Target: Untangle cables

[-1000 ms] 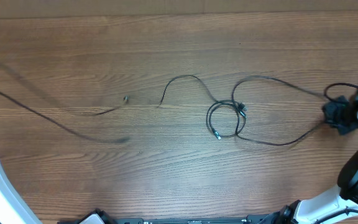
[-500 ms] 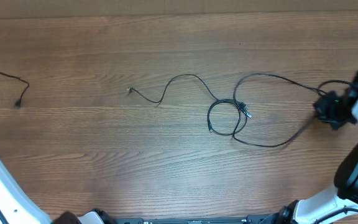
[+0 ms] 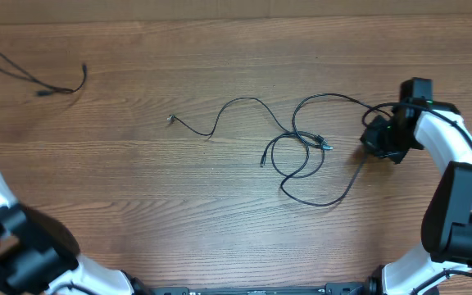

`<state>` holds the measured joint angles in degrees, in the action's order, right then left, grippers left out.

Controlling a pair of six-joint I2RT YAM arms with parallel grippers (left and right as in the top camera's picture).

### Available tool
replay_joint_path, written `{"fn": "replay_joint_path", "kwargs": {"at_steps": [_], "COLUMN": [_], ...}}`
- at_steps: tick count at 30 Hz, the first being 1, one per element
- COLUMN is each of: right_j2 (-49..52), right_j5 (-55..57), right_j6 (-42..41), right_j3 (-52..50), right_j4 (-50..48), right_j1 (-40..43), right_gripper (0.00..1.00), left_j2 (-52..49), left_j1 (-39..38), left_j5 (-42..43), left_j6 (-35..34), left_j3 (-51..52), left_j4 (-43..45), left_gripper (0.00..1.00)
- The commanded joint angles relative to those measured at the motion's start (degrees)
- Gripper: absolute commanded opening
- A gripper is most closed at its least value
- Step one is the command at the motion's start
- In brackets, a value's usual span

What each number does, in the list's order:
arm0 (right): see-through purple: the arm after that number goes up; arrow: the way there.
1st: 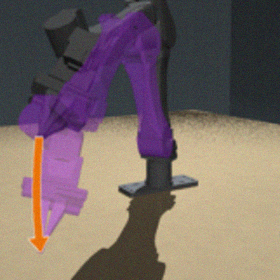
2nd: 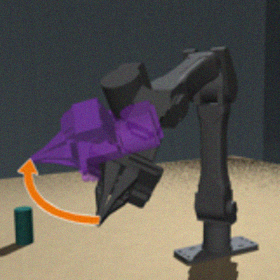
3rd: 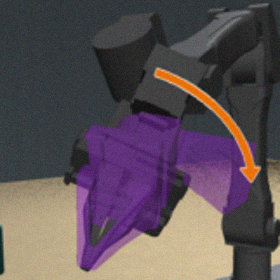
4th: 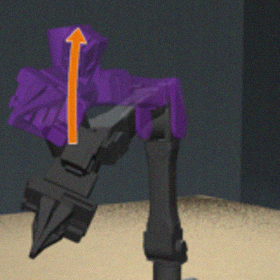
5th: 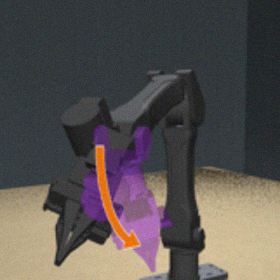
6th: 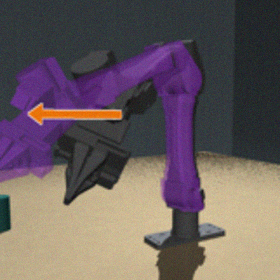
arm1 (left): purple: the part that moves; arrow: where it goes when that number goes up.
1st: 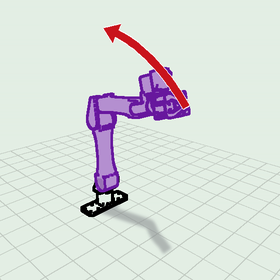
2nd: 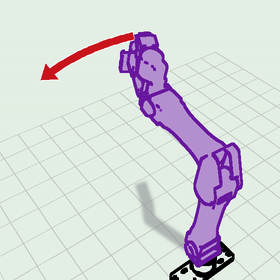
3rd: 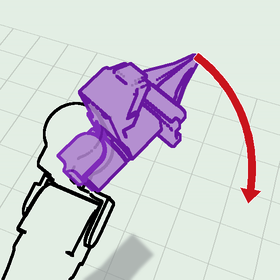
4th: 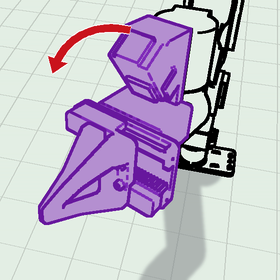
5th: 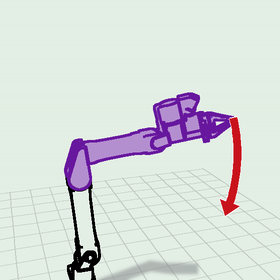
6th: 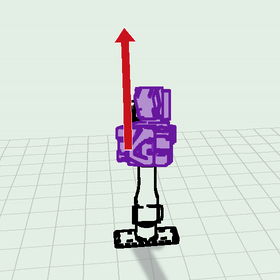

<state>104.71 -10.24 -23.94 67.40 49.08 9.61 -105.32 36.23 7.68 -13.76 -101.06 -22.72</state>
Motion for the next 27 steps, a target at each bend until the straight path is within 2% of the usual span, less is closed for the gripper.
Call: {"fn": "replay_joint_path", "kwargs": {"at_steps": [1, 6, 7, 8, 9, 10, 14, 22, 27], "right_j2": [-1.86, -1.86, -1.86, -1.86, -1.86, -1.86, -1.86, -1.86, -1.97], "right_j5": [-0.13, -0.13, -0.11, -0.13, -0.13, -0.13, -0.11, 0.11, 1.62], "right_j6": [0.39, 0.42, 0.42, 0.42, 0.42, 0.42, 0.44, 0.46, 6.29], "right_j3": [1.31, 1.31, 1.31, 1.31, 1.33, 1.33, 1.38, 4.37, 13.33], "right_j4": [0.15, 0.07, 0.09, 0.11, 0.11, 0.13, 0.68, 3.15, 13.64], "right_j1": [-2.89, -6.58, -7.1, -7.52, -7.87, -8.15, -8.26, -7.93, -7.93], "right_gripper": [0.04, 0.04, 0.04, 0.04, 0.04, 0.04, 0.04, 0.04, 0.04], "left_j2": [-7.13, -15.78, -16.92, -17.92, -18.49, -18.88, -17.55, -6.86, 0.02], "left_j1": [0.02, -0.26, -0.39, -0.55, -0.63, -0.7, -0.68, -4.0, -10.84], "left_j5": [-9.62, -10.43, -10.43, -10.43, -10.4, -10.4, -7.67, 10.86, 15.5], "left_j6": [-3.48, -6.43, -7.41, -8.85, -10.34, -12.15, -19.52, -19.91, -19.89], "left_j3": [-1.22, -1.22, -1.22, -1.22, -1.22, -1.22, -1.25, -1.25, -1.22], "left_j4": [-2.34, -7.48, -8.55, -9.79, -10.75, -11.91, -15.13, -18.75, -21.99], "left_gripper": [0.04, 0.04, 0.1, 0.29, 0.59, 1.0, 0.99, 1.0, 0.99]}}
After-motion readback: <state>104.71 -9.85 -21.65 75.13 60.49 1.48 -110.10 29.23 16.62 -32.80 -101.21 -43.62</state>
